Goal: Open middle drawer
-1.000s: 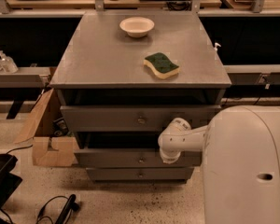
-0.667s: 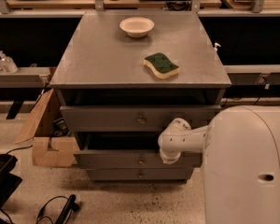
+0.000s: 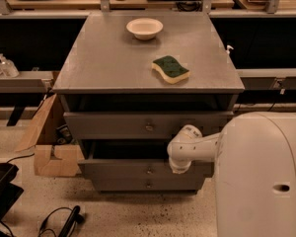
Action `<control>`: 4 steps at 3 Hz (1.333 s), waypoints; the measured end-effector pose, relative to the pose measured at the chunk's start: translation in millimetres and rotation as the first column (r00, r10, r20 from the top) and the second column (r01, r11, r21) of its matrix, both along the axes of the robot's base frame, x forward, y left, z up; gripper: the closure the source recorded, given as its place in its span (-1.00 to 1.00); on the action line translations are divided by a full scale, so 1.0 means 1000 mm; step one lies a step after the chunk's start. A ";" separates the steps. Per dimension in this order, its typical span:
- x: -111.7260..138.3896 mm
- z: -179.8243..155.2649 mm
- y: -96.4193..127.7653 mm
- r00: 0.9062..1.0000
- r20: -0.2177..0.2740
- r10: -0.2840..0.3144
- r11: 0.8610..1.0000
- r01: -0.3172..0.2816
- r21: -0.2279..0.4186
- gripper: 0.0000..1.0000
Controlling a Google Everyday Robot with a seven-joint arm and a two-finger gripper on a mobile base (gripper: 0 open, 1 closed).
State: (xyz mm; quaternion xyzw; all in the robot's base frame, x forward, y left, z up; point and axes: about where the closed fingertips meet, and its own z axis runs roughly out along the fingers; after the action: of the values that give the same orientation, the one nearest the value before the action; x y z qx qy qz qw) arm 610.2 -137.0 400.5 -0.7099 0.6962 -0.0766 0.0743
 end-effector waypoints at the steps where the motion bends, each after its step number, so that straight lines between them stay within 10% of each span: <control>1: -0.010 0.005 0.001 1.000 0.008 0.006 1.000 -0.006 0.017 1.00; 4: -0.023 0.011 0.001 1.000 0.018 0.010 1.000 -0.011 0.029 1.00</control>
Offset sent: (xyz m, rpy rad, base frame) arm -0.2556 0.0000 0.1531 0.3272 -0.2343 0.0861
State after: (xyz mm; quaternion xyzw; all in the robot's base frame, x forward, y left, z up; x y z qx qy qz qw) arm 587.6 -136.5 411.5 -0.7117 0.6929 -0.0722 0.0911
